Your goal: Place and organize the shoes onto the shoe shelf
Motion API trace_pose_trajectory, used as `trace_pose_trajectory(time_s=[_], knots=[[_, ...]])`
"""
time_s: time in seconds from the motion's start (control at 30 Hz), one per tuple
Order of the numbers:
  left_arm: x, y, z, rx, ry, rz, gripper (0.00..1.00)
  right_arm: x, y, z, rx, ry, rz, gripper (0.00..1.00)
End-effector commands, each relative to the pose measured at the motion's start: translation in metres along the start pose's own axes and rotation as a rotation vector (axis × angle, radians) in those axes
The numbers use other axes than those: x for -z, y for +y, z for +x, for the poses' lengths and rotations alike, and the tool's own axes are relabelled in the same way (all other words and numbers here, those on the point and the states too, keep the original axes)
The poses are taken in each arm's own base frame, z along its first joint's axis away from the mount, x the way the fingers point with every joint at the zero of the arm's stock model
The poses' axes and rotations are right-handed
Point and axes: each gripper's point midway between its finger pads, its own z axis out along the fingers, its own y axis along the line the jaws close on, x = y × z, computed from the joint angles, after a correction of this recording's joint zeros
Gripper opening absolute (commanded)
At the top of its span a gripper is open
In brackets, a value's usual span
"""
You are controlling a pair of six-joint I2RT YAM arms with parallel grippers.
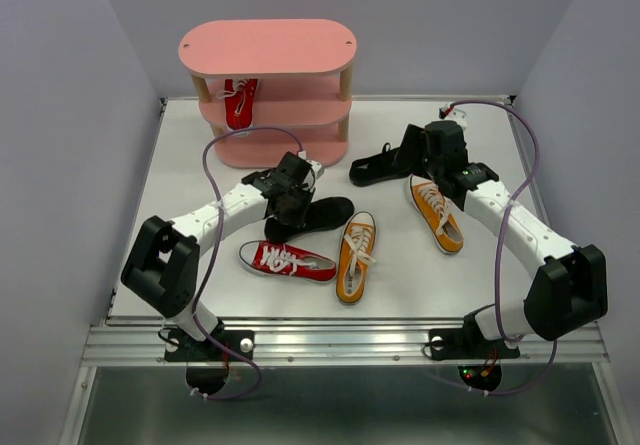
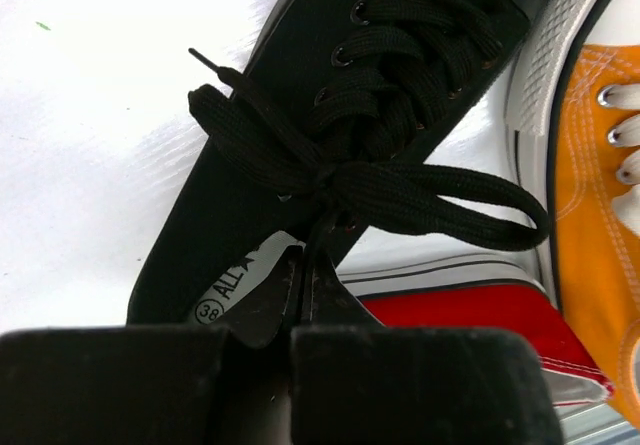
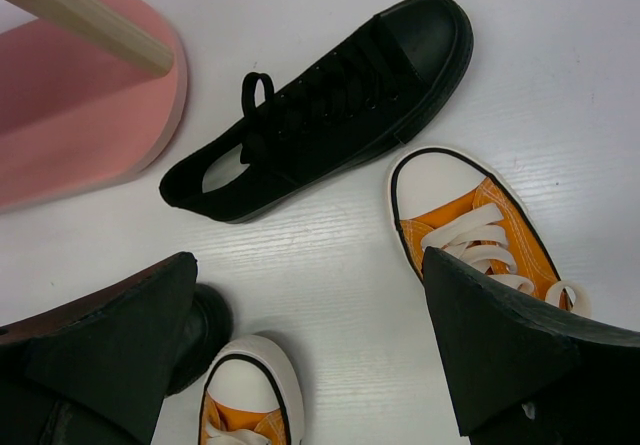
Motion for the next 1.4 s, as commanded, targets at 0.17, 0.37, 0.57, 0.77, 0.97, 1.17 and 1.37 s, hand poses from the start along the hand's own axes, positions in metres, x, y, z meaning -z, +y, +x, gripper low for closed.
trace_pose_trajectory(time_s=[0.17, 0.37, 0.57, 0.77, 0.97, 1.17, 1.37], knots=[[0.046, -0.023, -0.074, 0.158, -0.301, 0.065, 0.0, -0.002, 0.009, -0.004, -0.014, -0.025, -0.024, 1.0], [0.06, -0.019, -0.097, 0.288, -0.43, 0.024, 0.0, -0.002, 0.008, -0.004, -0.012, -0.025, -0.021, 1.0], [0.049, -0.017, -0.109, 0.367, -0.473, -0.071, 0.0, -0.002, 0.008, -0.003, -0.021, -0.023, -0.023, 1.0], [0.021, -0.031, -0.106, 0.362, -0.448, -0.077, 0.0, -0.001, 0.006, -0.003, -0.014, -0.025, -0.017, 1.0], [0.024, -0.045, -0.098, 0.317, -0.397, -0.084, 0.81, -0.002, 0.005, -0.002, -0.012, -0.024, -0.013, 1.0], [0.039, -0.048, -0.093, 0.296, -0.378, -0.093, 0.95, -0.005, 0.007, 0.001, -0.012, -0.014, -0.019, 1.0], [0.029, -0.037, -0.057, 0.262, -0.3, -0.136, 0.99, -0.006, 0.007, 0.0, -0.007, -0.015, -0.018, 1.0]])
